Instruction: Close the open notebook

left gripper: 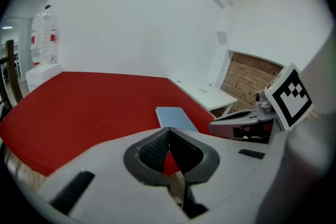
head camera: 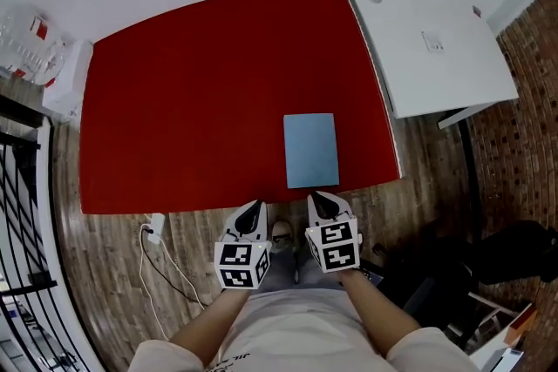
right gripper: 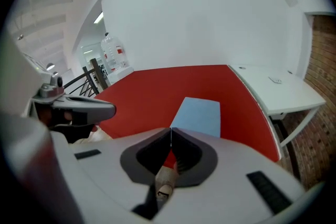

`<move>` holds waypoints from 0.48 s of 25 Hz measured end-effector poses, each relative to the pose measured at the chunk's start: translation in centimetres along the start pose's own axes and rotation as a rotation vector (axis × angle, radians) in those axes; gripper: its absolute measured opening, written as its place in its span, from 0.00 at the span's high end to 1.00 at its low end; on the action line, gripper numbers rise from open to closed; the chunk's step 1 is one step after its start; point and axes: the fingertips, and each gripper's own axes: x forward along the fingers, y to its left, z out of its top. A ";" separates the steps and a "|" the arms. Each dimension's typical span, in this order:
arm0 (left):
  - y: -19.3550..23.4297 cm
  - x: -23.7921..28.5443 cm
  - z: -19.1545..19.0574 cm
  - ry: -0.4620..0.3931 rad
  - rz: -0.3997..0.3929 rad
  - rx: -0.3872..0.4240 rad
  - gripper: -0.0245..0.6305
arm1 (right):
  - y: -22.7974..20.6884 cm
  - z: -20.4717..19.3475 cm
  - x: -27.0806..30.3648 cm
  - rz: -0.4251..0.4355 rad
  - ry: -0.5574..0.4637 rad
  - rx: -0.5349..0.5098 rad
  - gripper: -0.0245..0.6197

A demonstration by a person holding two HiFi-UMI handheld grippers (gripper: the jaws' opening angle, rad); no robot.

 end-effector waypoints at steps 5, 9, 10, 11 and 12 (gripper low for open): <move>-2.3 -1.7 1.4 -0.016 -0.030 -0.005 0.95 | -0.7 1.3 -4.4 -0.009 -0.048 0.011 0.95; -4.4 -2.2 2.0 -0.023 -0.046 0.013 0.95 | -0.6 2.1 -6.9 -0.004 -0.082 0.026 0.95; -4.9 -2.2 2.2 -0.027 -0.051 0.015 0.95 | -0.6 2.3 -7.3 -0.008 -0.091 0.019 0.95; -5.4 -2.3 2.5 -0.032 -0.057 0.018 0.95 | -0.5 2.3 -7.7 -0.012 -0.098 0.012 0.95; -5.9 -2.3 2.7 -0.036 -0.063 0.024 0.95 | -0.5 2.3 -8.0 -0.015 -0.103 0.006 0.95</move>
